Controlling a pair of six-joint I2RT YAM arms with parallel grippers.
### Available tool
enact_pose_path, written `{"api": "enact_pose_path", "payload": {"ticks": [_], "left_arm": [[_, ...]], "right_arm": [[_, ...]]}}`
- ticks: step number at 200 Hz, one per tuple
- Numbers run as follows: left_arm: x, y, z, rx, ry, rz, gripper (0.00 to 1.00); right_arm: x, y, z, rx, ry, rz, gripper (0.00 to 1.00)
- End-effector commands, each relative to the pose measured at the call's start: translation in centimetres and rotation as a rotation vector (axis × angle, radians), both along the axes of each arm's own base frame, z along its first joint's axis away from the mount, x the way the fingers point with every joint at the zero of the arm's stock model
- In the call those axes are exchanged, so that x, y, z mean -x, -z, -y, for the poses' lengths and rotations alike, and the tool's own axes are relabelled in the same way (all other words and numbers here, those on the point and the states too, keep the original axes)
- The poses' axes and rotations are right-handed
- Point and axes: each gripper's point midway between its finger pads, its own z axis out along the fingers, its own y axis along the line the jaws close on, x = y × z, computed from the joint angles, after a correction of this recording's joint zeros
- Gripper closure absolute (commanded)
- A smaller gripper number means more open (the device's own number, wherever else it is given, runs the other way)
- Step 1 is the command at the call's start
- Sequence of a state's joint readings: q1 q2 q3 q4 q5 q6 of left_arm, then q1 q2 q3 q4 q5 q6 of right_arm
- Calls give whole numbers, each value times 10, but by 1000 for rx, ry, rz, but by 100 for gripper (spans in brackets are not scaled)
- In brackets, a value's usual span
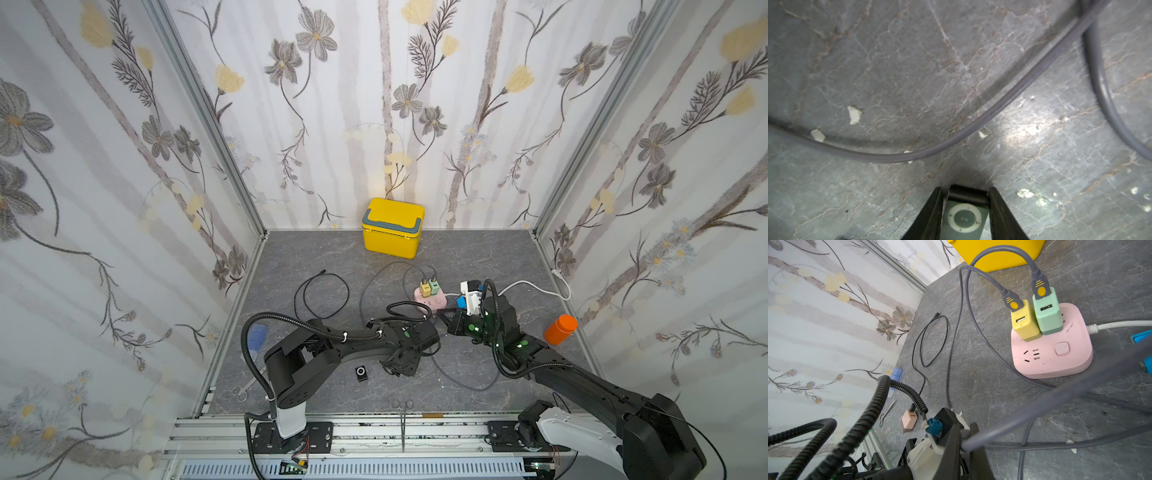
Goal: Charge mp3
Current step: Pick up the MP3 player from the center of the board.
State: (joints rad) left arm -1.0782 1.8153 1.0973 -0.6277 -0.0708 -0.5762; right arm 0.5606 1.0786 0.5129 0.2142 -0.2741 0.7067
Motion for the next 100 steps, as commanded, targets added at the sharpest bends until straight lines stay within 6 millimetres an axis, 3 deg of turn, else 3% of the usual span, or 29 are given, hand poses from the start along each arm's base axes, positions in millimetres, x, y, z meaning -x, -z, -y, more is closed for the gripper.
{"api": "enact_pose_path", "payload": {"ticks": [1,100], "left_arm": [[14,9,-19,-66,10,-60,57],[33,12,-18,-33,106,-144,56]], "right_arm": [[-2,-3,0,-9,10,15,100],[-2,-1,1,-12,15,8,100]]}}
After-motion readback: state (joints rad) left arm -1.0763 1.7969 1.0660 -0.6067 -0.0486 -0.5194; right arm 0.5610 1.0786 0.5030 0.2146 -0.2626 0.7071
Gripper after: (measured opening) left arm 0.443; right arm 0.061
